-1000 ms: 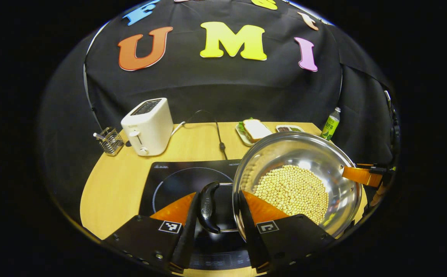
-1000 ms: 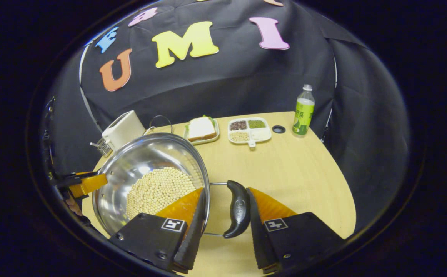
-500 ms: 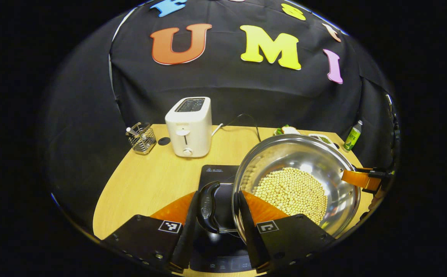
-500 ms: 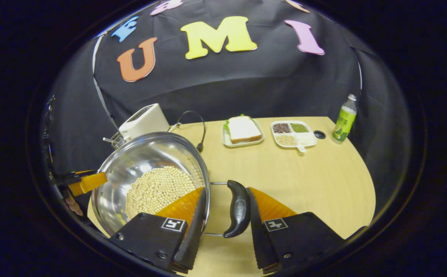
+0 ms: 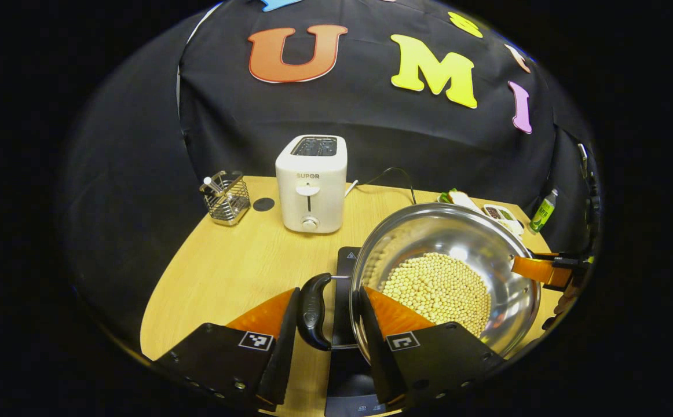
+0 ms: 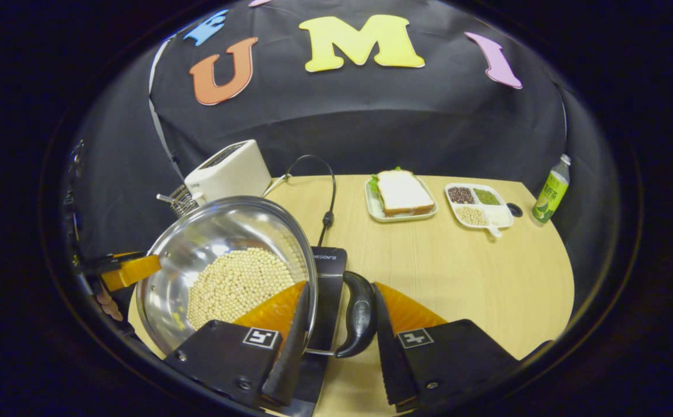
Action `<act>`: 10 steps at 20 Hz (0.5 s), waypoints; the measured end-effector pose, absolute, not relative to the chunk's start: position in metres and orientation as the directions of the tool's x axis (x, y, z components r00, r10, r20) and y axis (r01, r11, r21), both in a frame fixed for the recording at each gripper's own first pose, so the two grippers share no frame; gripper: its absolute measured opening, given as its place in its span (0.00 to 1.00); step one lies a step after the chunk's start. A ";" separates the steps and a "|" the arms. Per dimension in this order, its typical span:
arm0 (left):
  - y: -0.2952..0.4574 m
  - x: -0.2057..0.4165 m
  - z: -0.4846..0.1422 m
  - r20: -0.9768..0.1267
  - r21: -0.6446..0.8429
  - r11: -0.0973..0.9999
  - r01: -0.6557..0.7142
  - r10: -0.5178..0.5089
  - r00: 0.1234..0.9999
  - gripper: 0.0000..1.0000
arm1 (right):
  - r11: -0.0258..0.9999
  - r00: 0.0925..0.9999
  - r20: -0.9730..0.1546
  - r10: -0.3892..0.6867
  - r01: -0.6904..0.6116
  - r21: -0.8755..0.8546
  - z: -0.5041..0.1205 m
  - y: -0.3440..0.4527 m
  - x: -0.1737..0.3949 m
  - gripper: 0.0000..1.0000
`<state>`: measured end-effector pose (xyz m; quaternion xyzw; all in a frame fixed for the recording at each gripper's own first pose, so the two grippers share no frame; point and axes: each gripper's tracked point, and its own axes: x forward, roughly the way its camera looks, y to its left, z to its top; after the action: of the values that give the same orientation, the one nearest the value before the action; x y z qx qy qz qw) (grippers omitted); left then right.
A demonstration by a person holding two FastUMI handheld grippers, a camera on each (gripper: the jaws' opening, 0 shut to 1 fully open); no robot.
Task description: First push the handle of the pot to place it horizontally, then grasp the pot with both hands and set it on the induction cooktop.
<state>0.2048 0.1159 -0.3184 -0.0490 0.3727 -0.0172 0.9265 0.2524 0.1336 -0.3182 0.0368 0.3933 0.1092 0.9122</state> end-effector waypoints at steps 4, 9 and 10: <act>0.116 0.209 -0.323 -0.669 -0.111 0.993 0.027 -0.095 0.737 0.56 | 0.973 0.648 -0.726 0.229 -0.157 0.167 -0.332 0.132 0.251 0.60; 0.116 0.212 -0.326 -0.652 -0.130 0.991 0.042 -0.118 0.749 0.56 | 0.969 0.673 -0.698 0.246 -0.154 0.193 -0.333 0.132 0.256 0.60; 0.117 0.212 -0.329 -0.656 -0.141 0.989 0.038 -0.122 0.745 0.55 | 0.969 0.678 -0.693 0.246 -0.152 0.195 -0.332 0.132 0.257 0.60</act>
<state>0.2120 0.1170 -0.3288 -0.0594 0.3546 -0.0430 0.9322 0.2565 0.1324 -0.3321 0.0609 0.3865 0.1090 0.9138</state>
